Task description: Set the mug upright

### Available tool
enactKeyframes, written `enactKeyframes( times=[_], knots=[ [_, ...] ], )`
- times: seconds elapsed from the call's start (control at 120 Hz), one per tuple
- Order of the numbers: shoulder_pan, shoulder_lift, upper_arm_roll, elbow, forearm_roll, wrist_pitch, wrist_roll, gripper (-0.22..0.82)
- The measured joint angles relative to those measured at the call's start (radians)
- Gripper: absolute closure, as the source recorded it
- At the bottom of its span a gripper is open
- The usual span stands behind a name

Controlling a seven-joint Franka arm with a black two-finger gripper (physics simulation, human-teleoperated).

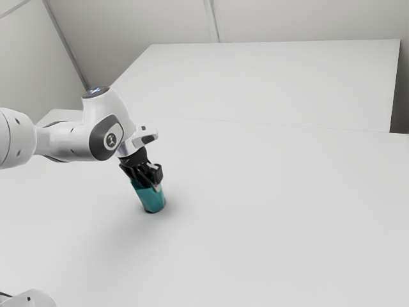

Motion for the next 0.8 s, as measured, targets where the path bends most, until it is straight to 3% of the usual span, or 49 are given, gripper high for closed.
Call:
enactKeyframes(
  times=[0.125,0.3,0.583,0.8],
  knots=[
    [0.010,-0.003,0.000,0.000,0.001,0.003,-0.002,0.28],
    [0.032,-0.021,-0.003,0.007,0.001,-0.002,-0.004,0.16],
    [0.005,-0.103,-0.012,0.081,-0.002,-0.103,-0.005,0.07],
    [0.019,-0.105,-0.004,0.226,-0.010,-0.221,0.001,0.03]
  ],
)
